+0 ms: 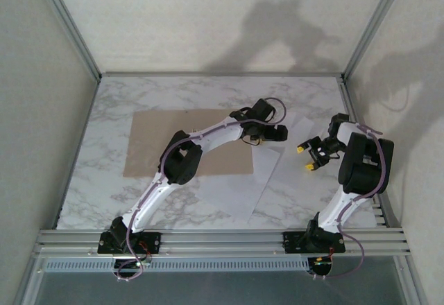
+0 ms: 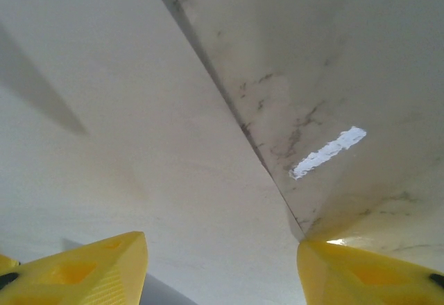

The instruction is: Put the files into the folder

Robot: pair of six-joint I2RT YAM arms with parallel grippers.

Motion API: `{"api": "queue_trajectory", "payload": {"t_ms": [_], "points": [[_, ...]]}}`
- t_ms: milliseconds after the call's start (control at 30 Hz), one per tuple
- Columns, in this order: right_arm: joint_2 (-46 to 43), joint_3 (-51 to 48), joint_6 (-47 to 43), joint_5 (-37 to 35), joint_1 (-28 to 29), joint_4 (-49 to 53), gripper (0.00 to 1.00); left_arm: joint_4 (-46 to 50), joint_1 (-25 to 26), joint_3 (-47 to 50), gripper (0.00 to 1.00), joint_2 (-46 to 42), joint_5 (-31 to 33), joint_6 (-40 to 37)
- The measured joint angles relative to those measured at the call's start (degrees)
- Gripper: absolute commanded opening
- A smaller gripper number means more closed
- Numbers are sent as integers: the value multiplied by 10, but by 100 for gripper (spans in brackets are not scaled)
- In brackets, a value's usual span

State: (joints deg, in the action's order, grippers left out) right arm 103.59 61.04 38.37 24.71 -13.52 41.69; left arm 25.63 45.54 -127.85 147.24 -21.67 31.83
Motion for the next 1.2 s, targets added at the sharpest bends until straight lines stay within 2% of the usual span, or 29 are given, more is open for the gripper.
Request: {"api": "queue_trajectory", "payload": {"t_ms": [600, 1200], "points": [[39, 47, 4, 8, 0, 35, 60, 6, -19, -22, 94, 13, -4, 8], [62, 83, 4, 8, 15, 34, 59, 22, -10, -30, 95, 17, 0, -47]]}}
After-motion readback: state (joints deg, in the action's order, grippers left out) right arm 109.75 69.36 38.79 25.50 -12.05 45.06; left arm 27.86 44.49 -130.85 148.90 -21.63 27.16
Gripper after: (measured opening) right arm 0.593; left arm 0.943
